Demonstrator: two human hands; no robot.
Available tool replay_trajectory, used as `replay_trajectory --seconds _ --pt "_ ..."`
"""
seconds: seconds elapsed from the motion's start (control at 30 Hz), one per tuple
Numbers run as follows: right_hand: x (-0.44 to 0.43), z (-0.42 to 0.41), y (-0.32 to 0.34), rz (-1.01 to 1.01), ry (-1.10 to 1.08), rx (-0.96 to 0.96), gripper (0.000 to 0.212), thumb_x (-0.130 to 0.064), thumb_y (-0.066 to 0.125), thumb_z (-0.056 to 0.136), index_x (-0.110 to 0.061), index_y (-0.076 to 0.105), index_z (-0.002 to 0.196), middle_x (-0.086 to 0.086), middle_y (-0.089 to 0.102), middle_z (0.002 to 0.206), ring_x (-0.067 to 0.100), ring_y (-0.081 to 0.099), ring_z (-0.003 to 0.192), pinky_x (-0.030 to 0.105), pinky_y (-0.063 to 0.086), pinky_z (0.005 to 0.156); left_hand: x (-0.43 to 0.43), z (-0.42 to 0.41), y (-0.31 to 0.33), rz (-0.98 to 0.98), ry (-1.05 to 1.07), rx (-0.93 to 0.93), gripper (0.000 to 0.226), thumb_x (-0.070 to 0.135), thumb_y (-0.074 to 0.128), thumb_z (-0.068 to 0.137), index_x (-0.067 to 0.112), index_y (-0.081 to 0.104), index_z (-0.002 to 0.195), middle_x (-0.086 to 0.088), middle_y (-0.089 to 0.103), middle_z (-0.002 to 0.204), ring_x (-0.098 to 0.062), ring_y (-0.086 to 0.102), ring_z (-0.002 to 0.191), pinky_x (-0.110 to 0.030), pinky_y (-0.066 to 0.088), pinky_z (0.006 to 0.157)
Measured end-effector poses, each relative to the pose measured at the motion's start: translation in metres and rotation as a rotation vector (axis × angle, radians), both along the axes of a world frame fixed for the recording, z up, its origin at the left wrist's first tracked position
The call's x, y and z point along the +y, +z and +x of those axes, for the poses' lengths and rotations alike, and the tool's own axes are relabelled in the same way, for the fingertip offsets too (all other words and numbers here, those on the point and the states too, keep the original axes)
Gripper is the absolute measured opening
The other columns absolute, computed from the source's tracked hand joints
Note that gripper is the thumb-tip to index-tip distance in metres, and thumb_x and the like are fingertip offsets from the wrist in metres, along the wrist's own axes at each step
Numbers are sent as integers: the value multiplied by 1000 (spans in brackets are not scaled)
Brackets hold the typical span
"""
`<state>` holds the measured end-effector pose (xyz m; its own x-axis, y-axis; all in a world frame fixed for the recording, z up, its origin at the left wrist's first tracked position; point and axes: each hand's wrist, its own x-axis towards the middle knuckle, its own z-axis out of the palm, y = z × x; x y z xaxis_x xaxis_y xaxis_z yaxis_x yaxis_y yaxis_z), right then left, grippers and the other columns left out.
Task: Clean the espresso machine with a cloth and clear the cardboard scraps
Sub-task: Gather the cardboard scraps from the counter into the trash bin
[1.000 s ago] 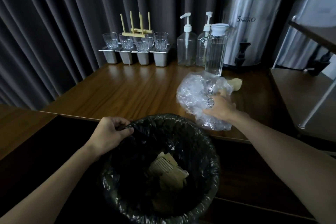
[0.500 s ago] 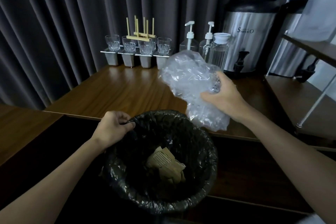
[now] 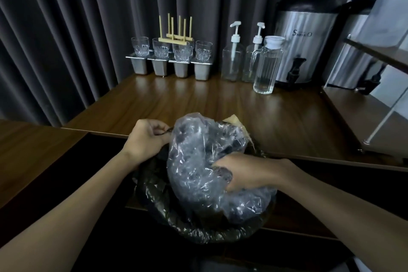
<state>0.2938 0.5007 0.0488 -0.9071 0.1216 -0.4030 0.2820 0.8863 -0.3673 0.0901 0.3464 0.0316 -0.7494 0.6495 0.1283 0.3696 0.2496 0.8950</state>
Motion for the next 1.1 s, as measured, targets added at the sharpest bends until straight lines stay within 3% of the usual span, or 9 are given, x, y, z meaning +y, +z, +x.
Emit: replay_trajectory --seconds 0.07,0.13,0.33,0.4,0.5,0.63,0.8,0.97,1.1 --pt "-2 -1 2 119 64 -66 75 -36 70 86 -24 31 149 4 54 128 12 55 101 27 50 85 -1 2 2 22 -6 -20 16 17 83 81 5 73 81 -15 76 77 -15 65 57 -35 55 60" --pt "-2 3 16 190 96 -67 79 -51 69 82 -31 31 148 -3 40 145 14 37 131 37 33 110 -4 2 1 36 0 -27 15 17 83 81 5 72 81 -16 76 77 -14 64 54 -32 53 58" --pt "26 7 55 58 -218 776 48 -69 51 80 -30 65 106 -11 68 100 10 63 93 45 54 84 -10 2 1 42 -10 -25 16 19 83 82 6 72 80 -13 76 73 -23 66 58 -37 54 63" --pt "53 -1 49 102 -375 740 66 -72 50 80 -32 49 133 -2 59 129 16 55 117 48 46 99 -9 5 2 48 -12 -8 15 19 83 82 9 72 79 -11 76 72 -22 67 58 -38 55 63" --pt "73 -4 30 -257 -496 409 92 -74 56 73 -34 26 150 4 45 145 17 44 130 40 34 111 -9 8 3 40 -2 26 13 21 83 82 14 73 77 -8 76 72 -28 71 64 -46 59 70" --pt "73 -4 17 -539 -439 521 44 -39 76 80 -21 64 119 0 73 106 12 68 104 40 45 106 -9 16 6 45 8 41 11 20 83 81 13 75 78 -8 76 74 -38 73 73 -52 60 72" --pt "72 -2 12 -235 -465 860 10 -15 72 83 -14 70 93 -2 73 88 12 69 85 43 55 86 -6 25 10 70 16 41 17 18 83 81 4 73 83 -19 75 78 -29 68 67 -54 57 71" --pt "45 18 32 -17 -254 1191 11 -7 68 86 -15 70 94 -6 69 97 7 65 89 30 55 80 -1 30 12 80 54 46 17 15 83 81 2 73 84 -16 75 76 -25 69 69 -50 58 72" --pt "24 26 33 28 52 980 10 -12 66 89 -21 68 93 -8 65 92 9 61 80 32 52 71 3 29 8 76 67 55 11 12 80 83 3 74 82 -13 76 74 -31 73 72 -52 59 72"
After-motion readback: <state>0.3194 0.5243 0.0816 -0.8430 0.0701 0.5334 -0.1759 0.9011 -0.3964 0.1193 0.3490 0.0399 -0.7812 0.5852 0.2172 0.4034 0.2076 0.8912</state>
